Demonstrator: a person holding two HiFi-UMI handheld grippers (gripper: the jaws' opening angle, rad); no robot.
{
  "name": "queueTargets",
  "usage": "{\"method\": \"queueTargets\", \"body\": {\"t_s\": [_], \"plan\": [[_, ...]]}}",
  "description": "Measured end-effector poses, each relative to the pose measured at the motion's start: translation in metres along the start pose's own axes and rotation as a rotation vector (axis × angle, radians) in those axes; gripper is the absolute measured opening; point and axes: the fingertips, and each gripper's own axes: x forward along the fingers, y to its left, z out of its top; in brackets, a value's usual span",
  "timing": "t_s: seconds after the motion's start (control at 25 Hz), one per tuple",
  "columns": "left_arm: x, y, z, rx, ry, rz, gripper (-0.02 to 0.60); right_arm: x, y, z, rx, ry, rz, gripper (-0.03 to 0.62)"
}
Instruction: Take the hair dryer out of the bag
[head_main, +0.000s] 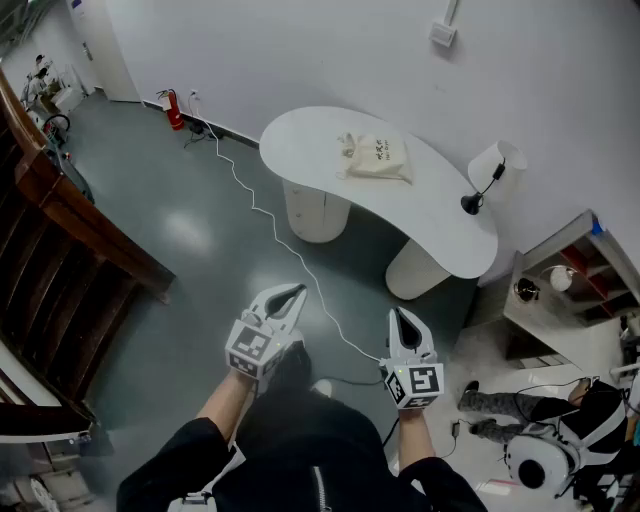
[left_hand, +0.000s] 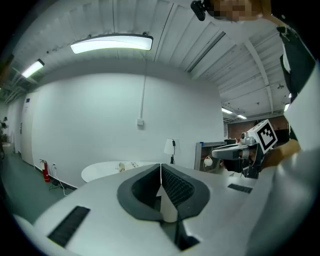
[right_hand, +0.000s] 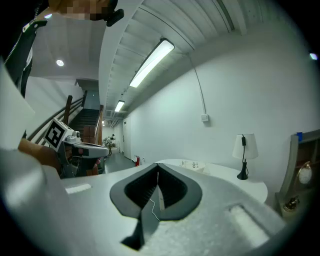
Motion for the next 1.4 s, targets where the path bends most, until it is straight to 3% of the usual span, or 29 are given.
{"method": "queueTargets", "body": {"t_s": [0.72, 1.4], "plan": [[0.0, 0.01, -0.003, -0.029, -0.028, 0.054, 0.012, 0.016, 0.019, 0.0, 0.029, -0.028, 0.033, 0.003], [0.034, 0.015, -0.001, -0.041, -0.019, 0.006, 0.012, 0.049, 0.01, -0.002, 0.052, -0.004, 0.051, 0.002]]}}
